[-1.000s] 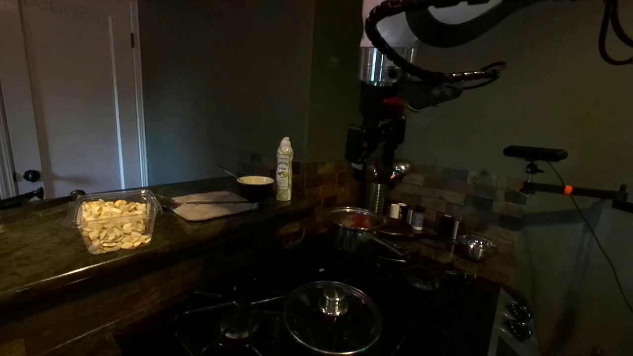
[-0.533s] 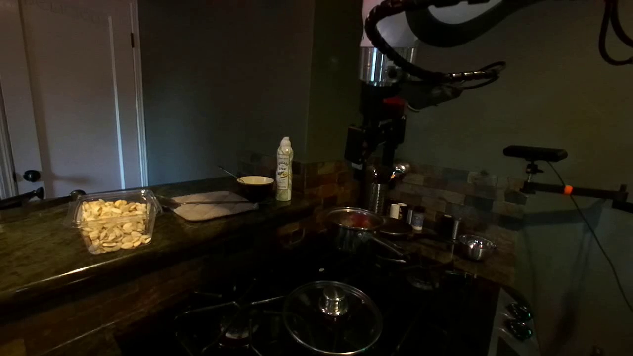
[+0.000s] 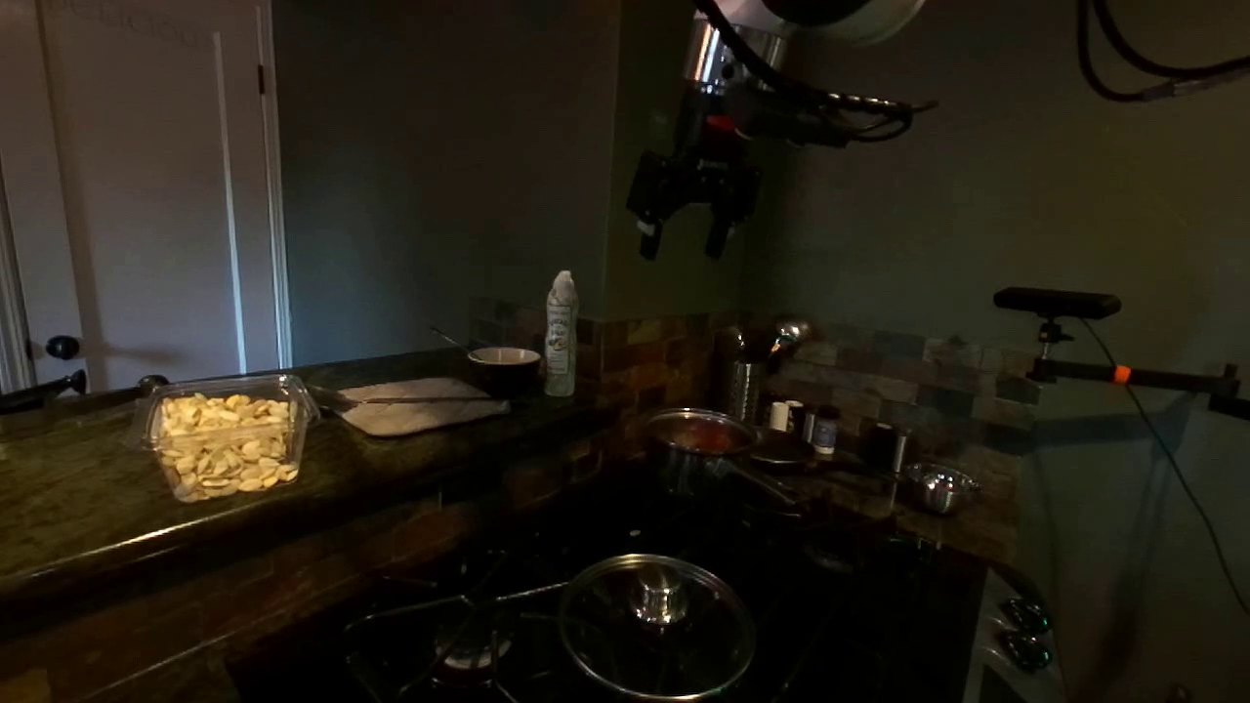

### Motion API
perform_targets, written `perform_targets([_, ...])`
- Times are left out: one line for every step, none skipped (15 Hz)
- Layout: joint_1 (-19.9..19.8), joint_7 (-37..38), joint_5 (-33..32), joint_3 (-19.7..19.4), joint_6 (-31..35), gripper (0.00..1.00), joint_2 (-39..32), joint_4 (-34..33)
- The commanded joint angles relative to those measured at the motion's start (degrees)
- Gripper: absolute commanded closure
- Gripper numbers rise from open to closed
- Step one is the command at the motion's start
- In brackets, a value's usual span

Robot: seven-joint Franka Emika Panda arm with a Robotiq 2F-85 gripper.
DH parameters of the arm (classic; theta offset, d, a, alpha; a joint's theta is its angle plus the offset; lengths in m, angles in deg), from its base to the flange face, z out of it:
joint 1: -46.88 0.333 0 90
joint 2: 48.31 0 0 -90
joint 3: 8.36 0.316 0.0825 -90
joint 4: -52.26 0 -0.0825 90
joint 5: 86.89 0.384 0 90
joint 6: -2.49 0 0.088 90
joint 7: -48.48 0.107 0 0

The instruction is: Move the glass bowl to the bottom part of the table

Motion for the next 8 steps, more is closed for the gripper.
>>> perform_targets([1.92, -2.34, 5.46, -1.78, -1.96, 0.0, -11.93, -14.79])
perform_targets([2.53, -3.64, 6.65, -1.8, -3.08, 0.0, -14.73, -18.21])
perform_targets([3.25, -5.34, 7.24, -1.6, -4.53, 0.0, -17.43, -21.49])
perform_targets([4.07, -7.34, 7.37, -1.3, -5.78, 0.0, -20.09, -24.73])
perform_targets([5.04, -8.82, 5.7, -0.78, -8.48, 0.0, -22.72, -27.89])
perform_targets([6.06, -10.16, 4.15, -0.53, -10.4, 0.0, -25.11, -30.95])
perform_targets([5.43, -7.76, 5.49, -2.04, -5.52, 0.0, -19.32, -23.03])
perform_targets([6.32, -8.49, 5.17, -1.86, -6.98, 0.0, -21.62, -25.76])
